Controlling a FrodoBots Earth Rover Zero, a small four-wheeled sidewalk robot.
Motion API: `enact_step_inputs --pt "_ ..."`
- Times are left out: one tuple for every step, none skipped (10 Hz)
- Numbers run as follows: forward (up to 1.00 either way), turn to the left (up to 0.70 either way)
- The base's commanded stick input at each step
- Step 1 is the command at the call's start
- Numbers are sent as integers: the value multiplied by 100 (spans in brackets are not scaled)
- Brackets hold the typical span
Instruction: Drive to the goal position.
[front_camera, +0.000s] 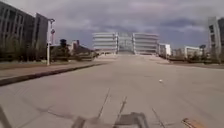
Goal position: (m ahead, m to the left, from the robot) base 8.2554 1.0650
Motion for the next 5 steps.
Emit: enact_step_inputs --pt "100 0" --pt "100 0" --pt "100 0" --pt "100 0" --pt "100 0"
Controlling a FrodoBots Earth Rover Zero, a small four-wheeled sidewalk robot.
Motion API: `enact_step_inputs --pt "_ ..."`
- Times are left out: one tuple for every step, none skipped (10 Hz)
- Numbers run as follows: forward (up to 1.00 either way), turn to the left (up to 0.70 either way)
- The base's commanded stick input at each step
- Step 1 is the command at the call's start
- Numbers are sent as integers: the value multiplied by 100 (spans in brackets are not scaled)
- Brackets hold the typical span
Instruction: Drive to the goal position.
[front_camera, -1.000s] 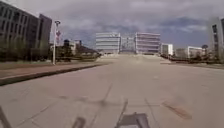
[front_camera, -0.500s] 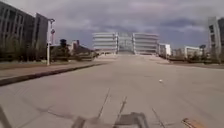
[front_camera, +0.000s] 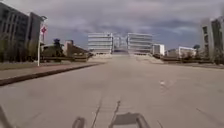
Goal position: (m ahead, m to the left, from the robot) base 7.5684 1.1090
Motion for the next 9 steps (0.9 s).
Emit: enact_step_inputs --pt "100 0" --pt "100 0" --pt "100 0" --pt "100 0" --pt "100 0" --pt "100 0" --pt "100 0" --pt "100 0" --pt "100 0"
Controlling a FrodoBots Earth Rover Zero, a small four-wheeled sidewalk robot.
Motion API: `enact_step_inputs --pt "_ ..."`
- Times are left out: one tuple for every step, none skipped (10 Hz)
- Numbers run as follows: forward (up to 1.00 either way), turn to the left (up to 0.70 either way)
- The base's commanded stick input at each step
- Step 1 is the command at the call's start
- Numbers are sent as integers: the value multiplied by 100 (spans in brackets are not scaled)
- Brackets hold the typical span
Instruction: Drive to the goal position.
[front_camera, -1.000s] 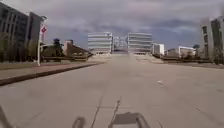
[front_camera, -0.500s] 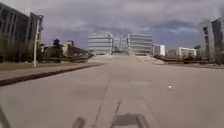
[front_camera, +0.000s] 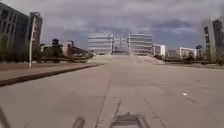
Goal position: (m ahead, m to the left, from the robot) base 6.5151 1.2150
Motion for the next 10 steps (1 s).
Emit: enact_step_inputs --pt "100 0" --pt "100 0" --pt "100 0" --pt "100 0" --pt "100 0" --pt "100 0" --pt "100 0" --pt "100 0" --pt "100 0" --pt "100 0"
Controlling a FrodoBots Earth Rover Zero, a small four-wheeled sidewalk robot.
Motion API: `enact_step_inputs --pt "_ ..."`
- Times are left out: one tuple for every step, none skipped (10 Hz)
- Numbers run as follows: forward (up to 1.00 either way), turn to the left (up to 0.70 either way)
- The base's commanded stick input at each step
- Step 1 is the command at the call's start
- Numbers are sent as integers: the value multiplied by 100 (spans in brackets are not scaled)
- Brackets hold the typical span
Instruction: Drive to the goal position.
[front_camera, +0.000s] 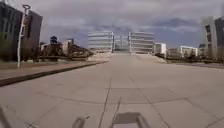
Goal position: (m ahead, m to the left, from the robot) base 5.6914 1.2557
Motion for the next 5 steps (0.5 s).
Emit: enact_step_inputs --pt "100 0" --pt "100 0" --pt "100 0" --pt "100 0" --pt "100 0"
